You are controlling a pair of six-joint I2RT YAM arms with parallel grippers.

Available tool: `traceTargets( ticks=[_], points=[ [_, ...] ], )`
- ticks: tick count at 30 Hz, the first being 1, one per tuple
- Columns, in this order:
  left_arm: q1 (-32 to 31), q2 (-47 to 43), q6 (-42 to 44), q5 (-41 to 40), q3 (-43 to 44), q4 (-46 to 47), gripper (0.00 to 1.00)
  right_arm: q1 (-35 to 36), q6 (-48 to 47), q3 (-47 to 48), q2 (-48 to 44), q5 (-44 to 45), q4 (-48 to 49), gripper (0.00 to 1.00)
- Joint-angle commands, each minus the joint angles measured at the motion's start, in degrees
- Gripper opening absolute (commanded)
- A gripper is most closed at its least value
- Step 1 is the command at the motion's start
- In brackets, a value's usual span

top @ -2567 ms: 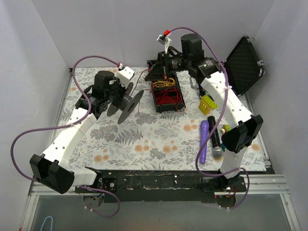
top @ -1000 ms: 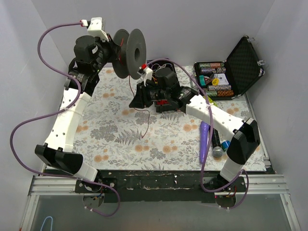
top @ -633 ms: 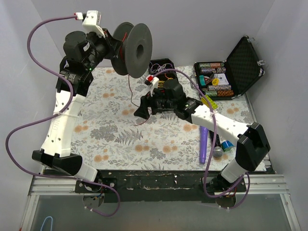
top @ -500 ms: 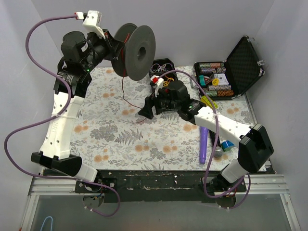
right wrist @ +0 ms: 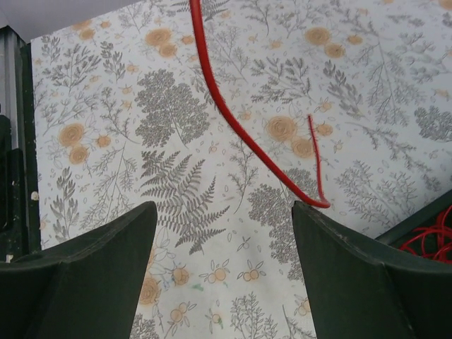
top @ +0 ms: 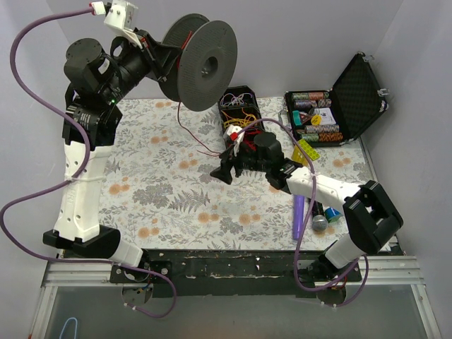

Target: Wrap the cables

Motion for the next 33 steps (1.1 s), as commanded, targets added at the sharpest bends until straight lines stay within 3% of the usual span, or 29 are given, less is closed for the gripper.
traceTargets(
  ticks=[1, 5, 21, 23, 25, 28, 30, 33],
  points=[
    [0.1, 0.0, -0.3, 1.2, 3.2, 3.2, 0.0, -0.4, -1.1, 0.5, 0.7, 1.6, 11.1, 0.85],
    [0.1, -0.3, 0.0, 1.0, 3.5, 3.6, 0.0, -1.7, 4.0, -1.7, 1.1, 2.0, 17.4, 0.83],
    [0.0, -0.8, -0.7, 2.1, 3.8, 3.5, 0.0, -2.1, 5.1, 3.0, 7.9, -2.7, 15.9, 0.72],
    [0.1, -0.9, -1.1, 2.3, 3.7, 3.5, 0.0, -2.1, 6.3, 3.5, 9.3, -3.4, 16.9, 0.6],
    [0.1, -1.1, -1.5, 2.5, 3.3, 3.4, 0.0, -2.1, 7.8, 4.3, 10.3, -3.6, 17.9, 0.32],
    [0.1, -1.7, -1.8, 2.2, 2.3, 3.1, 0.0, -2.1, 9.7, 3.8, 10.1, -2.3, 20.0, 0.09],
    [0.1, -2.1, -1.7, 2.2, 1.9, 2.9, 0.0, -2.5, 9.7, 3.1, 9.5, -1.0, 19.4, 0.01],
    [0.1, -2.5, -1.5, 3.6, 1.7, 2.4, 0.0, -3.5, 9.8, 2.8, 8.4, 0.5, 15.1, 0.01]
  ],
)
